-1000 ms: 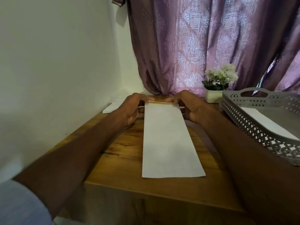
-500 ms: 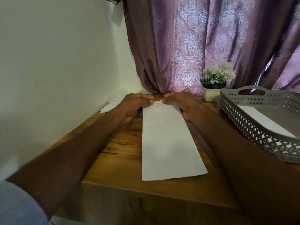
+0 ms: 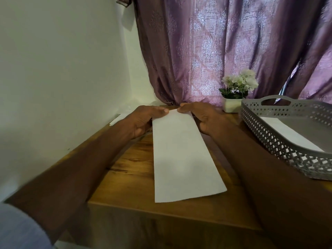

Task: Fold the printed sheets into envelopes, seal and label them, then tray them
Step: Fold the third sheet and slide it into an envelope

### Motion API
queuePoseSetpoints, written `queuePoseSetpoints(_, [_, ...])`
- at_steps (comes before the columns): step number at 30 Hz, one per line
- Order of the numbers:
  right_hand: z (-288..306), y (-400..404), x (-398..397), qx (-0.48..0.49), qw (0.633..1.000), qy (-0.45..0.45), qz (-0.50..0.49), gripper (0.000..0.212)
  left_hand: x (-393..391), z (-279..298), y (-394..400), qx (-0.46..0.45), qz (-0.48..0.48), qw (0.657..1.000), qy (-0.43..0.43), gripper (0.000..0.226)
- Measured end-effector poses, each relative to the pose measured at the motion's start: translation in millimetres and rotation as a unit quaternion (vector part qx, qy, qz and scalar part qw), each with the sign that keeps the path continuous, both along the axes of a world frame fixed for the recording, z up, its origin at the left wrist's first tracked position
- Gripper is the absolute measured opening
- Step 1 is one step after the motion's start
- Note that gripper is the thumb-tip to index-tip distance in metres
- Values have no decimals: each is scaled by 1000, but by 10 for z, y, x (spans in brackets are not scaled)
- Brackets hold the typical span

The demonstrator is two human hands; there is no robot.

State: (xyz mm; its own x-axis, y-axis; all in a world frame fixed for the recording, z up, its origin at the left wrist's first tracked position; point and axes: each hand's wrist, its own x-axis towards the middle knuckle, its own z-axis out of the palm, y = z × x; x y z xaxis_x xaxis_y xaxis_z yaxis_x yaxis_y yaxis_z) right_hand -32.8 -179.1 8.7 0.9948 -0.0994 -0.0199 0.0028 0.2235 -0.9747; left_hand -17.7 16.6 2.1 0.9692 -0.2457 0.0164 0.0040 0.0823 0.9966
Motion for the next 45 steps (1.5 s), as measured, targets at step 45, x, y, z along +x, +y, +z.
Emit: queuePoseSetpoints(45, [53, 2, -110, -54, 998, 9, -5, 16, -27, 180, 251, 166, -50, 981, -83, 44])
